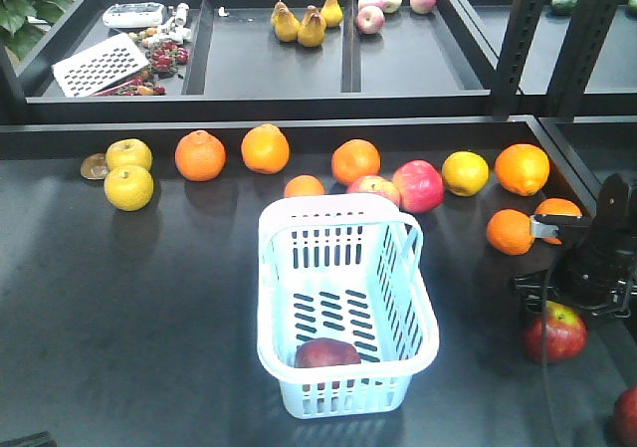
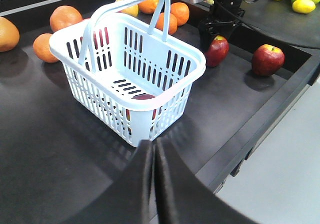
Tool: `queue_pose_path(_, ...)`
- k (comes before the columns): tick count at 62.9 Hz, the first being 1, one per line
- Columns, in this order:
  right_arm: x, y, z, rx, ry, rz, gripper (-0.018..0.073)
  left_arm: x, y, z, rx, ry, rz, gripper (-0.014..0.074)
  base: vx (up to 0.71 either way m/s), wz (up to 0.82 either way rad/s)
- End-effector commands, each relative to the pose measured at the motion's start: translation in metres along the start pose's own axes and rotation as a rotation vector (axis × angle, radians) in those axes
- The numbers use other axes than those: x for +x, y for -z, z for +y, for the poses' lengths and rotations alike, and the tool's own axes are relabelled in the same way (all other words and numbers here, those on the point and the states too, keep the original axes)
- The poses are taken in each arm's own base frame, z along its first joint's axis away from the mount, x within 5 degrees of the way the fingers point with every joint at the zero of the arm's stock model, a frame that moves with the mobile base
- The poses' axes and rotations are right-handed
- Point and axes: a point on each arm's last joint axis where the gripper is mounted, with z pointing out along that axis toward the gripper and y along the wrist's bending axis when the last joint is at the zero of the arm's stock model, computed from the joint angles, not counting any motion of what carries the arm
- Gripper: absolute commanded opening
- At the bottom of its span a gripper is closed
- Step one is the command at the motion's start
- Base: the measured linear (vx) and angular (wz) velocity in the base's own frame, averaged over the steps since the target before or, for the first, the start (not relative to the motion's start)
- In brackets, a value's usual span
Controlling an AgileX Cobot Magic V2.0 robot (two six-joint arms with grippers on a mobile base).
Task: Pick three apples into basket with both arms
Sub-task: 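Move the right gripper back to the next red apple and grasp it, then carry the second apple into the basket and open the right gripper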
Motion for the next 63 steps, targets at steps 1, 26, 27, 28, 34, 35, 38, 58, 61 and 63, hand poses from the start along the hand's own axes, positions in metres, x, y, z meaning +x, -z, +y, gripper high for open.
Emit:
queue_pose_path(1,-0.002,0.033,0.001,-0.01,0.009,-0.056,0.0302,-0.011,0.002,0.0,-0.01,0.024,-0.068,-0.0006,0.0,0.0)
queue_pose_path(26,0.039,0.172,0.028,-0.165,0.141,-0.264,-0.0006,-0.011,0.002,0.0,-0.01,0.024,-0.068,-0.0006,0.0,0.0)
queue_pose_path(27,0.042,0.176,0.029,-0.175,0.148,-0.272,-0.0006,-0.011,0.002,0.0,-0.01,0.024,-0.068,-0.0006,0.0,0.0)
queue_pose_path(28,0.045,0.18,0.031,-0.186,0.153,-0.281,-0.0005,-0.011,0.002,0.0,-0.01,0.024,-0.068,-0.0006,0.0,0.0)
queue_pose_path(34,0.068,0.199,0.041,-0.262,0.167,-0.326,-0.0004,-0.011,0.002,0.0,-0.01,0.024,-0.068,-0.0006,0.0,0.0)
queue_pose_path(35,0.072,0.201,0.043,-0.274,0.17,-0.33,-0.0004,-0.011,0.002,0.0,-0.01,0.024,-0.068,-0.0006,0.0,0.0)
queue_pose_path(38,0.086,0.205,0.05,-0.323,0.192,-0.353,-0.0004,-0.011,0.002,0.0,-0.01,0.024,-0.068,-0.0006,0.0,0.0)
queue_pose_path(58,0.149,0.196,0.13,-0.552,0.386,-0.566,-0.0004,-0.011,0.002,0.0,-0.01,0.024,-0.068,-0.0006,0.0,0.0)
queue_pose_path(61,0.148,0.193,0.14,-0.547,0.408,-0.592,-0.0004,-0.011,0.002,0.0,-0.01,0.024,-0.068,-0.0006,0.0,0.0)
queue_pose_path(63,0.147,0.191,0.148,-0.547,0.43,-0.599,-0.0004,-0.011,0.002,0.0,-0.01,0.024,-0.068,-0.0006,0.0,0.0)
